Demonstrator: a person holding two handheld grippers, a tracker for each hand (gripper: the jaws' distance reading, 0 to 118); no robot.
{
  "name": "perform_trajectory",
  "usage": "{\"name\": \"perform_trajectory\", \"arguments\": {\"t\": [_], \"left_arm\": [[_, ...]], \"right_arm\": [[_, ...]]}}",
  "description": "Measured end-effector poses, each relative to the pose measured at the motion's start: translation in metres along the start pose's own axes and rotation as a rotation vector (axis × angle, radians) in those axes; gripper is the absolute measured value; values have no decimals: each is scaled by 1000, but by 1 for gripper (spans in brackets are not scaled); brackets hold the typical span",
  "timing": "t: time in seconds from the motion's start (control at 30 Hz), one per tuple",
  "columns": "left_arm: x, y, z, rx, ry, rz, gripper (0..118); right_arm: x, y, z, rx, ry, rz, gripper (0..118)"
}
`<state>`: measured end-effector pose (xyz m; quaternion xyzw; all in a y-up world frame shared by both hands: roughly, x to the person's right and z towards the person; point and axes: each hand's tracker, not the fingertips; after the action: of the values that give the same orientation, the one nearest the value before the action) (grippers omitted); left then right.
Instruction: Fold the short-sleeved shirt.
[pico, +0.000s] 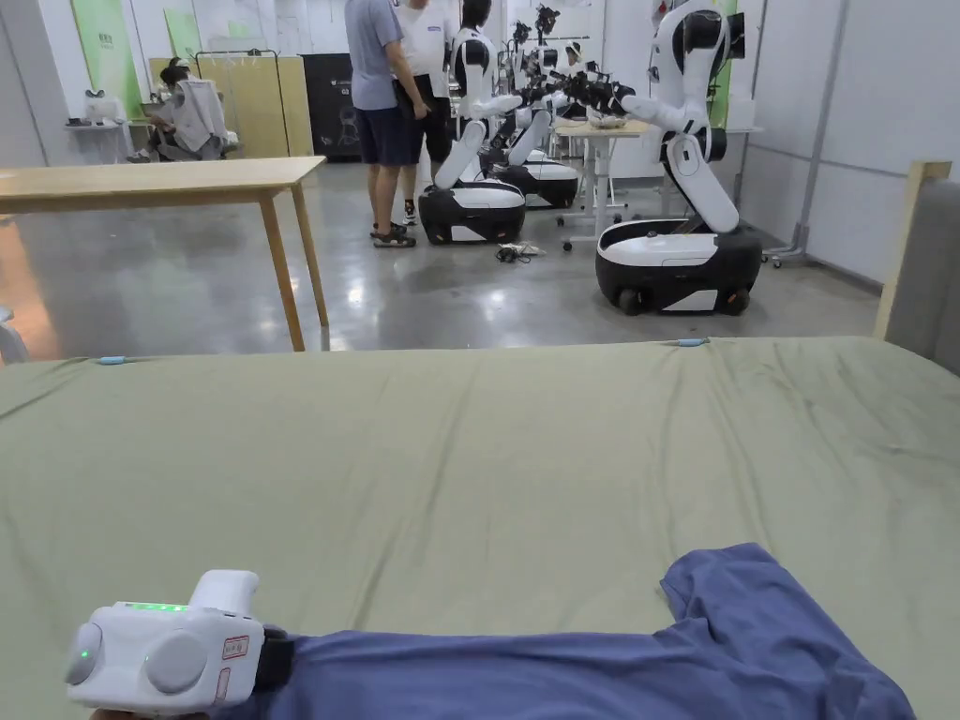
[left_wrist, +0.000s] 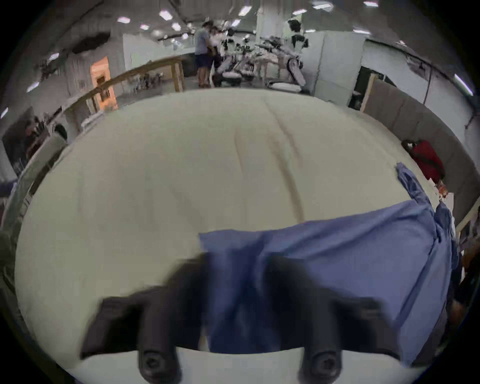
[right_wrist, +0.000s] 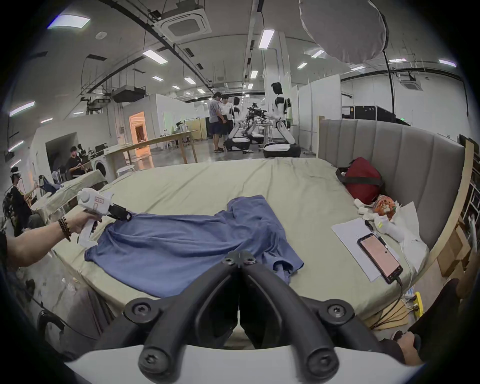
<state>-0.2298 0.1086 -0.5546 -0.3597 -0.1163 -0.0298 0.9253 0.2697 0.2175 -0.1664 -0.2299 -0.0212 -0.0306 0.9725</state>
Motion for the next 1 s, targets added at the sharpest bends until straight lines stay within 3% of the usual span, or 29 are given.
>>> {"name": "perform_trajectory", "arguments": {"t": [0.03, 0.07, 0.1, 0.13, 0.2, 0.23, 0.33, 0.47, 0.57, 0.6, 0.67, 0.7, 0.77, 0.83, 1.0], "left_arm": [[1, -1, 3, 10, 2, -16, 9], [2, -2, 6, 21, 0, -18, 6], [-3, 7, 11, 112, 117, -156, 5], [-1, 8, 13, 113, 110, -153, 4], [-4, 8, 14, 109, 80, -120, 4], [-1, -4, 11, -48, -35, 12, 4], [-1, -4, 10, -82, -58, 43, 4], [3, -4, 16, -95, -82, 62, 4], [4, -5, 22, -83, -108, 76, 4], [4, -5, 23, -83, -112, 78, 4], [13, -8, 33, -77, -117, 85, 4], [14, -8, 34, -73, -117, 92, 4], [15, -9, 36, -67, -118, 103, 4], [18, -10, 39, -68, -121, 106, 4], [23, -10, 39, -73, -110, 92, 4]], "right_arm": [[0, 0, -1, -1, 1, 0, 0], [-1, 0, -1, -4, 3, -1, 0], [-1, 0, -2, -6, 5, -1, 0], [-1, 0, -3, -9, 6, -3, 0], [-1, 7, -6, -11, -6, 16, 0], [0, 16, -8, 18, -14, 52, 0], [9, 62, -31, 51, -10, 76, 0], [37, 107, -119, 43, 23, 4, 0], [50, 124, -193, -87, 13, 52, 2], [56, 124, -215, -123, 27, 54, 14], [70, 123, -266, -252, 55, 16, 91], [76, 118, -290, -321, 37, -24, 111], [85, 107, -324, -402, -6, -65, 111], [89, 100, -344, -448, -14, -57, 111], [87, 75, -376, -653, -94, 79, 111]]}}
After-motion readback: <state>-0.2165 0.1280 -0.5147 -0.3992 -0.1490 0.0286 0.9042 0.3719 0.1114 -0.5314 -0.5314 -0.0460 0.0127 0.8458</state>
